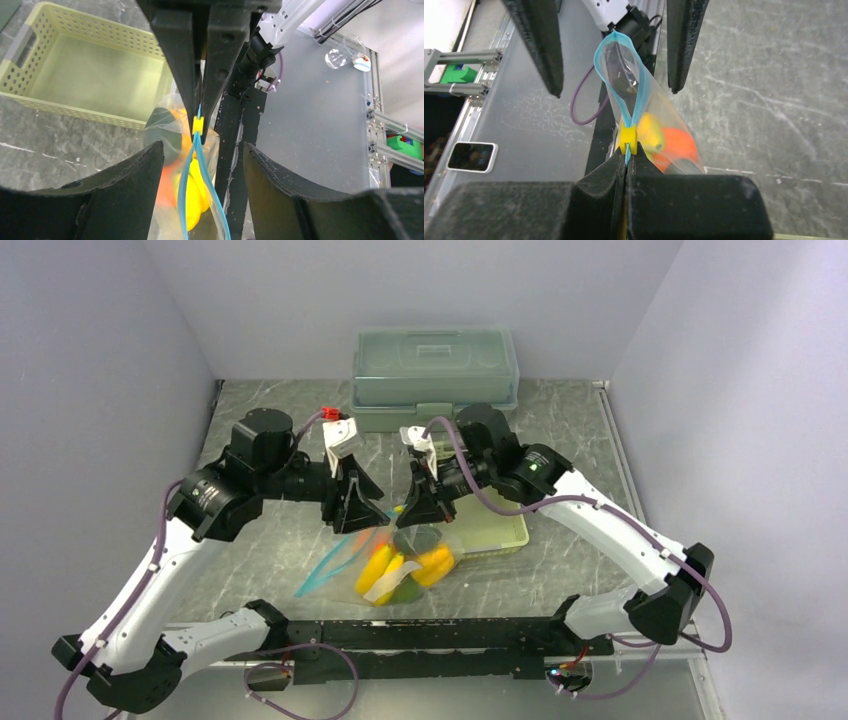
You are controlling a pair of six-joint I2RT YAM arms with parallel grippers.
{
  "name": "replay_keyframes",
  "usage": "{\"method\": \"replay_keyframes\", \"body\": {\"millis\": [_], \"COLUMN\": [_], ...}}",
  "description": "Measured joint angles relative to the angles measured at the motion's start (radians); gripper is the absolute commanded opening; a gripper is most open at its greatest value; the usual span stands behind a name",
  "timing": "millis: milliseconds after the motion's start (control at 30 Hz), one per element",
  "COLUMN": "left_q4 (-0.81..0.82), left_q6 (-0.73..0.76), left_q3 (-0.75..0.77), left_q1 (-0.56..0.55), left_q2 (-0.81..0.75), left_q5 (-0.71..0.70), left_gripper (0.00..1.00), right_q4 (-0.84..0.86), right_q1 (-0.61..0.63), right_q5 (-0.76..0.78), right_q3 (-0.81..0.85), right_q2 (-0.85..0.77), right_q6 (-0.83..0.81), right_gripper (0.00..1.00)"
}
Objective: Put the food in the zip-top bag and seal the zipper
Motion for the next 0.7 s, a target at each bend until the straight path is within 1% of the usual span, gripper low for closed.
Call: {"method": "replay_keyframes", "body": {"millis": [133,267,567,700], "left_q4": [0.024,0.040,0.073,0.085], "left_q6": [-0.002,-0.003,-0.007,-0.011], "left_q3": [-0.025,-0.033,-0.058,-0.070], "left_q1": [0.000,0.000,0.000,0.000], "left_q2": [0.003,0.006,0.007,0.007], "left_q5": [0.030,0.045,0.052,0.053], "left_gripper": [0.63,0.61,0.54,0.53], "right_q4": [-0.072,-0.110,-0.113,-0.112], "right_q1": [0.021,0.037,0.050,0.050], "right_q5": [0.025,0.032,0.023,0.023], "right_q3": [0.026,0.048,0.065,0.065], "right_q2": [0.035,0.051,0.051,0.051], "right_q6": [-0.002,0.002,0.037,0.052], "right_gripper": [0.00,0.00,0.00,0.00]}}
